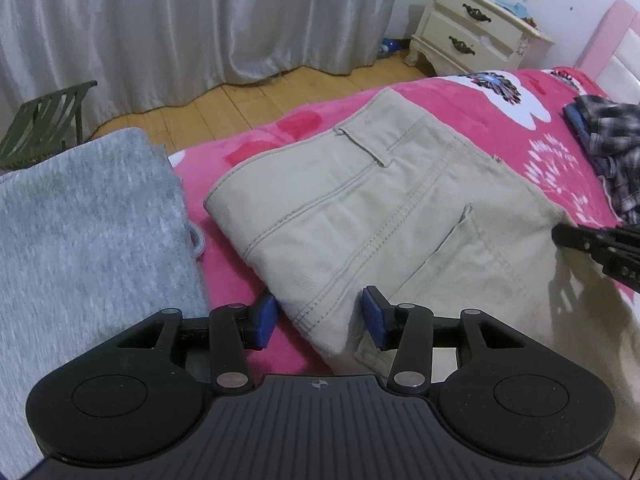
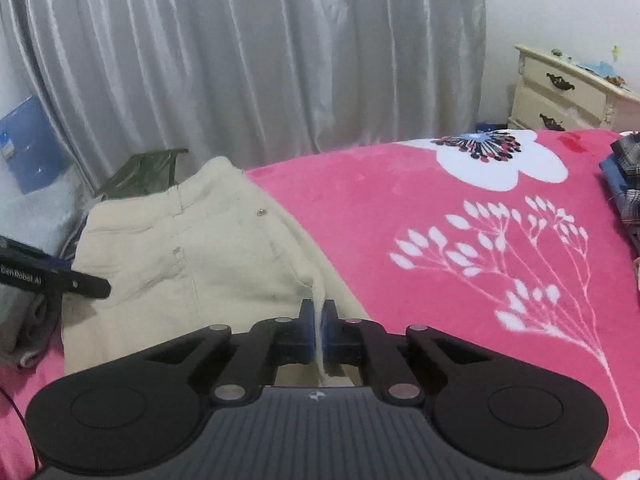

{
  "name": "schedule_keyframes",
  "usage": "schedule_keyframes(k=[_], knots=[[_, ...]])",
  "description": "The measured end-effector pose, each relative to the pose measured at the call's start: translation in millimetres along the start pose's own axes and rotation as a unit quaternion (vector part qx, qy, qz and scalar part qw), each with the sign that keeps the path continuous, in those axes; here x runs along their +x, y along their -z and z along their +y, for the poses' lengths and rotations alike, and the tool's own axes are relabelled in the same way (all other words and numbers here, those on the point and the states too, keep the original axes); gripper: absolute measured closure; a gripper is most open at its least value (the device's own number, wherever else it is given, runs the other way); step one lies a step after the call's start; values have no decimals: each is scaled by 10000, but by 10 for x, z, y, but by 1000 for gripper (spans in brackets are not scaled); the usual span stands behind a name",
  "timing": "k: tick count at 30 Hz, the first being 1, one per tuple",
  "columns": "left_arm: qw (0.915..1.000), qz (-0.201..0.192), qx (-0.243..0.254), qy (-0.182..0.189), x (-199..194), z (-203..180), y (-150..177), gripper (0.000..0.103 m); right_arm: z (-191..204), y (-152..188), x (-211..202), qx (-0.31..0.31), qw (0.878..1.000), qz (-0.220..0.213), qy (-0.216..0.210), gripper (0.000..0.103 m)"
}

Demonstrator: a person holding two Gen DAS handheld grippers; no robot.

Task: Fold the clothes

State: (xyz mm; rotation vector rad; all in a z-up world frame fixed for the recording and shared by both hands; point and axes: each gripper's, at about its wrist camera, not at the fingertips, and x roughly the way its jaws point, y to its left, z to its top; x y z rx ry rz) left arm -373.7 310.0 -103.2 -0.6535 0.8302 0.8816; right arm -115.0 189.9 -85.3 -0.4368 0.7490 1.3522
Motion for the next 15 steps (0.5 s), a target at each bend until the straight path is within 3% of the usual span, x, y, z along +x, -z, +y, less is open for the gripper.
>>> schedule_keyframes(k=[5, 8, 10, 12, 15], knots=[[10000, 2, 46, -80, 39, -59, 6, 56, 15, 53, 260, -193, 9992, 59, 341, 99], [9999, 52, 112, -105, 20, -60, -5, 55, -50, 62, 137, 216, 9986, -171, 455, 99], [9998, 110, 118, -132, -52, -49, -29, 56, -105, 58, -1, 582, 9963, -370, 520, 94], [9997, 123, 148, -180, -152, -30, -45, 56, -159, 54, -140, 947, 9922, -569, 584, 80], [9992, 32, 288, -278, -364, -17, -44, 56, -240, 48, -349, 1492, 9827, -864, 679, 72]])
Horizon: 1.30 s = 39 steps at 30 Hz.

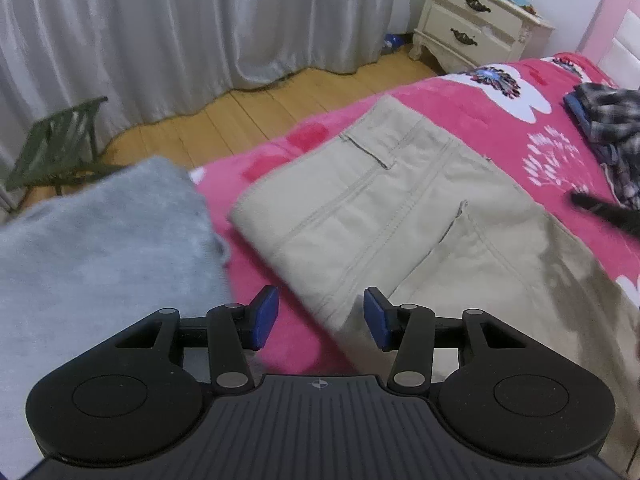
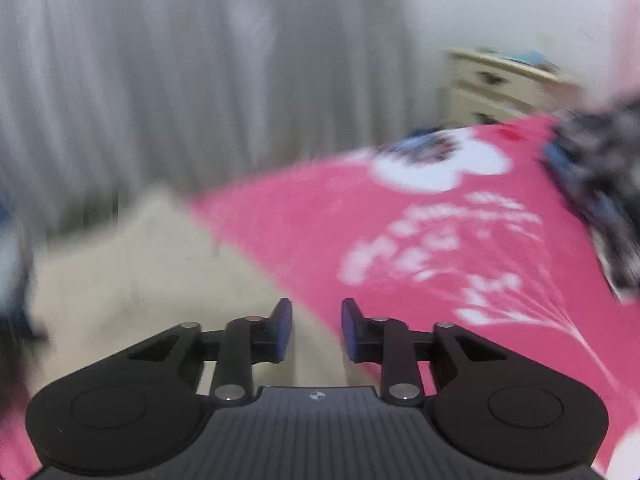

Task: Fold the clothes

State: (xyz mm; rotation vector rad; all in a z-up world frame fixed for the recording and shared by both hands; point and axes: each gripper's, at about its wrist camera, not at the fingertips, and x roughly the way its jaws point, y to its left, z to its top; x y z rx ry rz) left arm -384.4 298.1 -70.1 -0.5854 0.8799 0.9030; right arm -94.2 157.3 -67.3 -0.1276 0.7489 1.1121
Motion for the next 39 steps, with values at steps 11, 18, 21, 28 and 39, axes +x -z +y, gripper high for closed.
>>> schedule_keyframes(k=[11, 18, 21, 28, 39], knots=[[9907, -485, 929, 873, -227, -940, -91, 56, -1064, 769, -2458, 2559, 9579, -743, 1071, 71], [9352, -187, 2459, 2543, -111, -2512, 272, 56, -1610, 1560, -3872, 3198, 8961, -423, 3048, 64], [8622, -70, 3703, 3456, -248, -3366, 664, 55, -1820, 1880, -4121, 3721, 8582, -416, 3511, 64], [7181, -177, 5449, 4325, -485, -4753, 1564, 45, -2514, 2273, -3931, 4627, 8127, -406, 3519, 66], [6906, 887, 5139, 5011, -15, -5655, 1724, 35, -2977, 1923, -3687, 3762, 8653, -796, 3216, 68]])
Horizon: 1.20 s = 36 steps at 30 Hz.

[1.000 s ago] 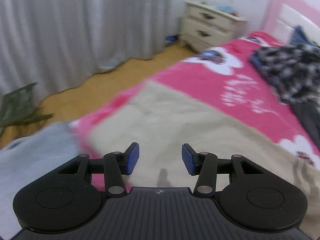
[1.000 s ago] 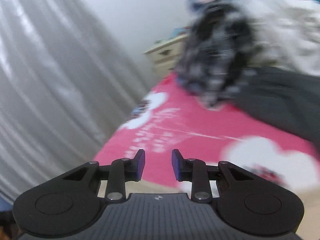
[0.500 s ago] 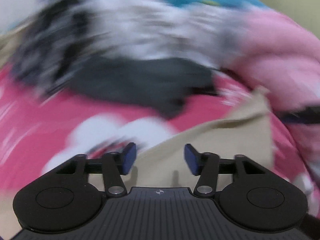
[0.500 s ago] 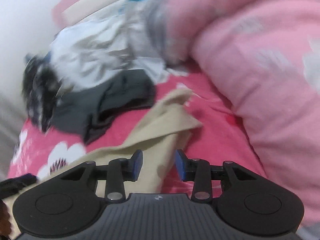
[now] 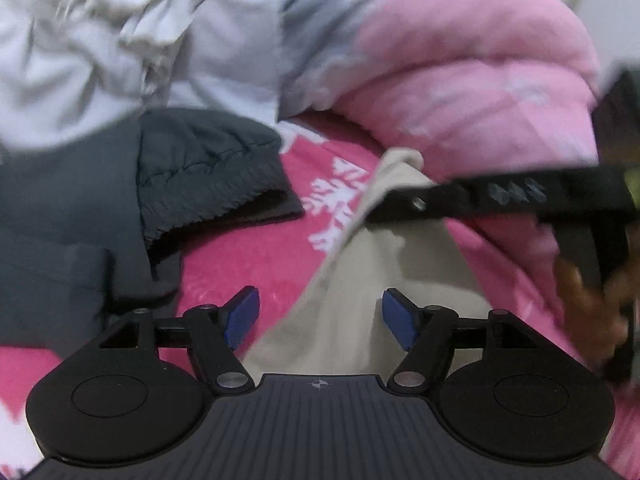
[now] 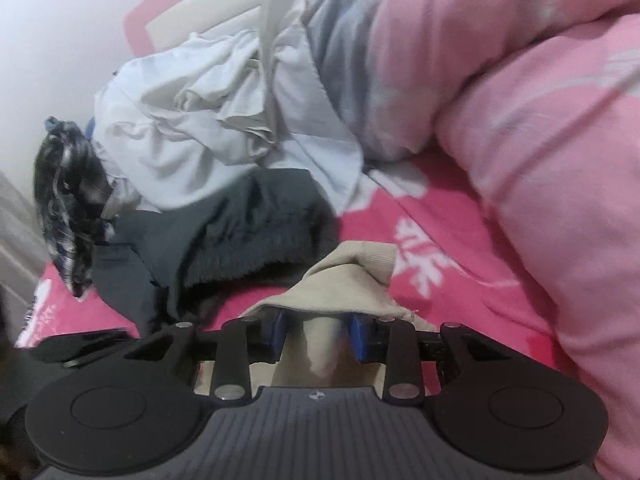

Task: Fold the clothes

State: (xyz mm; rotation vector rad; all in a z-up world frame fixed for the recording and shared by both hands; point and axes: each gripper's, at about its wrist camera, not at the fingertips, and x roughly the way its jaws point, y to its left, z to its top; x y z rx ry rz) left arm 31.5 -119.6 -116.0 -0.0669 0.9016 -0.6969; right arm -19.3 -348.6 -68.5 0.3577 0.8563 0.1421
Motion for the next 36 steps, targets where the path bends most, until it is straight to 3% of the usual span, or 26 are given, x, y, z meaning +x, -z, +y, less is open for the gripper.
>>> schedule_keyframes(k=[2, 6, 10, 12, 15, 19, 22, 25, 29, 32, 36], knots=[[9984, 65, -474, 296, 119, 158, -65, 35, -62, -50, 38, 127, 9998, 31, -173, 68], [9870, 271, -1174, 1060, 311, 368, -143, 35, -247, -52, -141, 508, 9979, -16, -399, 68], [9850, 479, -944, 1366, 454, 256, -201, 35, -453, 23, -419, 912, 9948, -151, -428, 66], [9816, 528, -1005, 1539, 527, 226, -241, 35, -552, 79, -561, 1122, 9922, -339, -417, 59], [9783, 574, -1044, 1697, 614, 152, -301, 38, -697, 139, -685, 1456, 9871, -571, -351, 58], [9852, 487, -774, 1449, 605, -19, -332, 61, -745, 165, -787, 1677, 9831, -682, -285, 58], [9848, 301, -1022, 1373, 450, 25, -302, 79, -718, 200, -884, 1691, 9825, -749, -229, 58], [9734, 100, -1810, 1402, 292, 344, -266, 83, -699, 239, -910, 1735, 9821, -683, -248, 58], [9510, 232, -2756, 1383, 316, 848, -156, 83, -767, 377, -726, 2197, 9742, -323, -413, 47], [9362, 207, -3092, 1656, 326, 997, -102, 83, -787, 445, -531, 2522, 9657, -153, -602, 47], [9314, 73, -3142, 1837, 245, 950, -93, 83, -784, 511, -281, 2861, 9543, -28, -868, 44]])
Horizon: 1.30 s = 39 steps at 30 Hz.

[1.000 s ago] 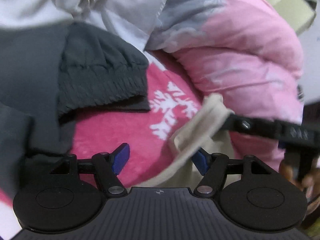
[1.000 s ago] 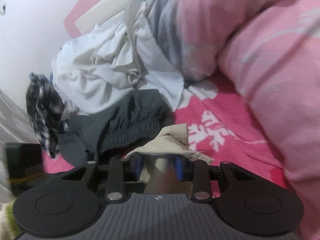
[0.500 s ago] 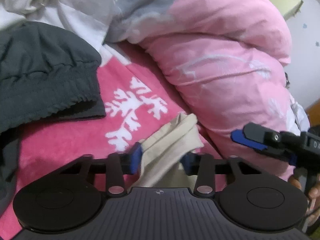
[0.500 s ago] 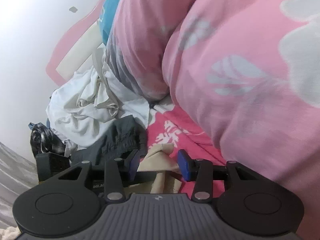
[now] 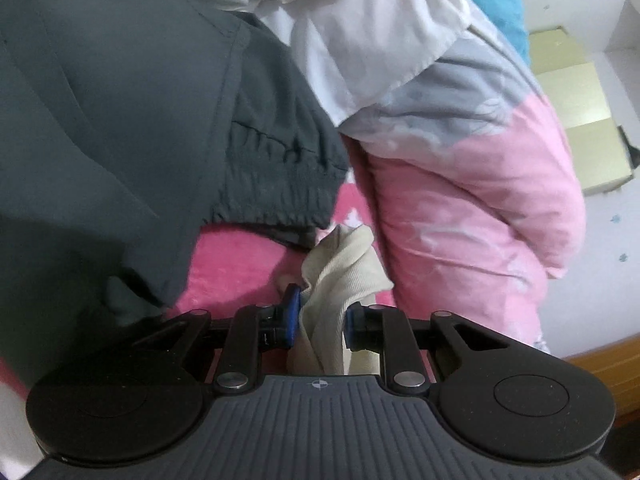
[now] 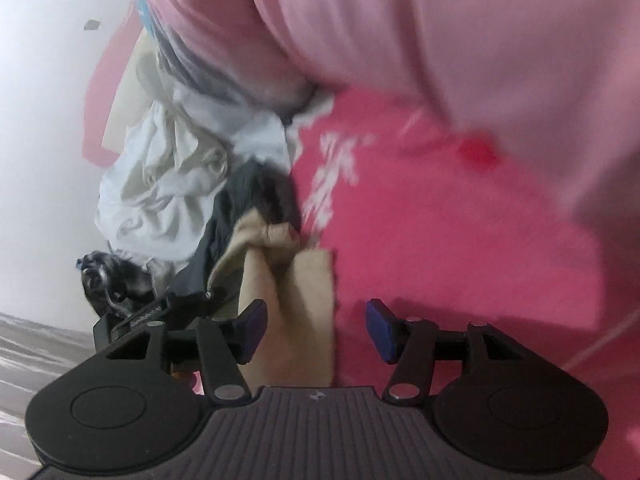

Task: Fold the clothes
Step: 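Grasp the beige cloth with the left gripper while the right gripper holds it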

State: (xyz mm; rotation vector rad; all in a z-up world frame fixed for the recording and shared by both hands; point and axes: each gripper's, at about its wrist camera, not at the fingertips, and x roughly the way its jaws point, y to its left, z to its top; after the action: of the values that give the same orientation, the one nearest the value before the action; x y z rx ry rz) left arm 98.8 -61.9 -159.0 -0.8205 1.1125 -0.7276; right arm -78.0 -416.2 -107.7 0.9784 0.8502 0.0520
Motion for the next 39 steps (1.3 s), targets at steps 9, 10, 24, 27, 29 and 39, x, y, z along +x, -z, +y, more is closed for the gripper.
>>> schedule_keyframes(k=[9, 10, 24, 27, 29, 39], knots=[[10000, -43, -75, 24, -17, 105, 29, 83, -140, 94, 496, 722, 9958, 361, -434, 36], [9999, -61, -107, 35, -21, 127, 38, 83, -135, 98, 514, 726, 9957, 393, -428, 36], [9986, -318, -421, -74, -98, 135, 139, 83, -59, 155, 765, 776, 9928, 847, -345, 91], [9985, -389, -377, 92, -176, -10, 195, 85, 16, 175, 639, 729, 9936, 746, -428, 96], [9984, -360, -198, 400, -214, -187, 253, 85, 161, 187, 372, 395, 9976, 449, -355, 96], [9980, 357, 453, 253, 441, -617, 538, 72, 529, 511, -1092, -758, 9843, -990, 1249, 96]])
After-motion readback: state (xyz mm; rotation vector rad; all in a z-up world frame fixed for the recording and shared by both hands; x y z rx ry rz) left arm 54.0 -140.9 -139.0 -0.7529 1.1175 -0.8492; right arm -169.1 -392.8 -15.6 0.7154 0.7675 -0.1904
